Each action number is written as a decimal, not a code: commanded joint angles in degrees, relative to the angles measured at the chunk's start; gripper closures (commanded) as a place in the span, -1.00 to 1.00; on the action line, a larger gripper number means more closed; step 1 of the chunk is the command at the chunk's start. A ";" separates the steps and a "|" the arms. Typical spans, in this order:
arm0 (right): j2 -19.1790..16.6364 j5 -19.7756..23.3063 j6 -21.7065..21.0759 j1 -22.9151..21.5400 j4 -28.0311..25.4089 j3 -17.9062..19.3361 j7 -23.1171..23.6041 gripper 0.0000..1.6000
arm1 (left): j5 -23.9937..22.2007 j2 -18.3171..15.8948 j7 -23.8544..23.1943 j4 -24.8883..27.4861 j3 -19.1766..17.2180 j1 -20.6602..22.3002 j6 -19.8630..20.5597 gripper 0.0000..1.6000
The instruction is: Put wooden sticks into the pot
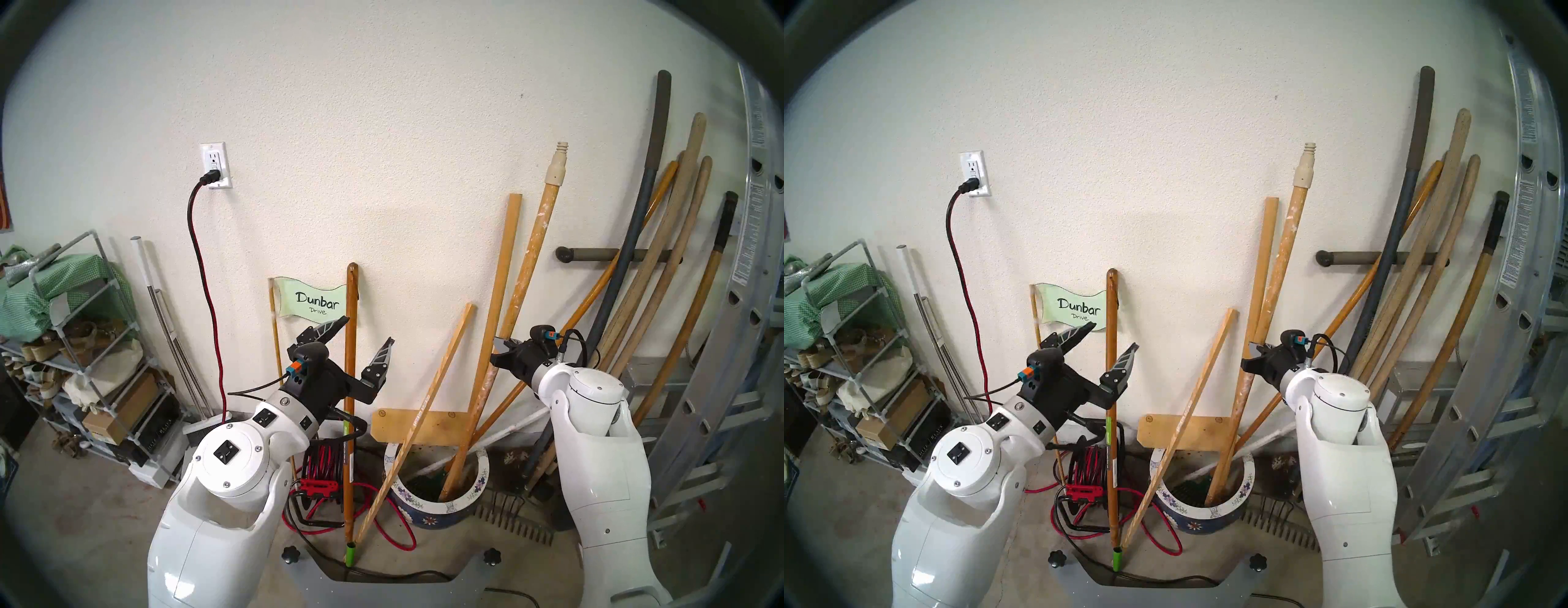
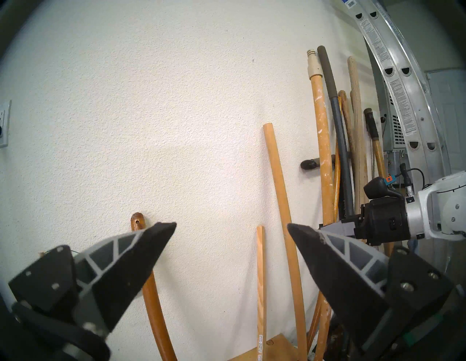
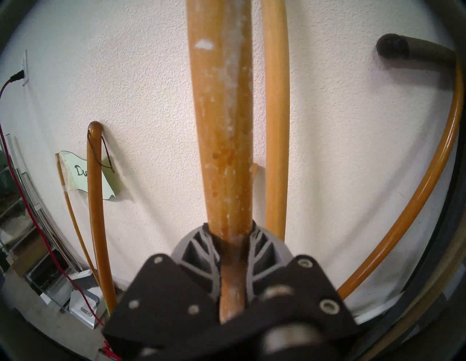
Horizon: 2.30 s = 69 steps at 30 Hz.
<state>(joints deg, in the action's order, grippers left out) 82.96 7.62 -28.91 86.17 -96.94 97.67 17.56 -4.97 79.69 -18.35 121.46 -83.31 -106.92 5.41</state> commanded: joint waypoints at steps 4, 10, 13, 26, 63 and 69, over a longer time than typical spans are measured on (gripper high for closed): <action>0.27 -0.48 1.31 -0.18 1.64 -0.55 -0.37 1.00 | 0.00 0.01 0.01 0.01 -0.02 0.00 0.00 -1.00; 0.69 -0.85 2.22 -1.44 4.40 -1.29 -0.78 1.00 | 0.00 0.01 0.01 0.01 -0.02 0.00 0.00 -1.00; 1.02 -1.10 2.76 -2.56 6.17 -1.71 -1.17 1.00 | 0.00 0.01 0.01 0.01 -0.02 0.00 0.00 -1.00; 2.22 -2.26 5.26 -7.65 14.23 -3.85 -2.56 1.00 | 0.00 0.00 0.01 0.01 -0.02 0.00 0.00 -1.00; 5.95 -5.67 12.11 -23.79 38.53 -5.75 -9.63 1.00 | 0.00 0.00 0.01 0.01 -0.02 0.00 0.00 -1.00; 6.59 -6.17 13.20 -26.06 41.97 -5.78 -10.97 1.00 | 0.00 0.00 0.01 0.01 -0.01 0.00 0.00 -1.00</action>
<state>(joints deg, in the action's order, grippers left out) 88.31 1.72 -15.81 60.65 -60.03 92.31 7.80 -4.97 79.69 -18.35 121.46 -83.31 -106.92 5.41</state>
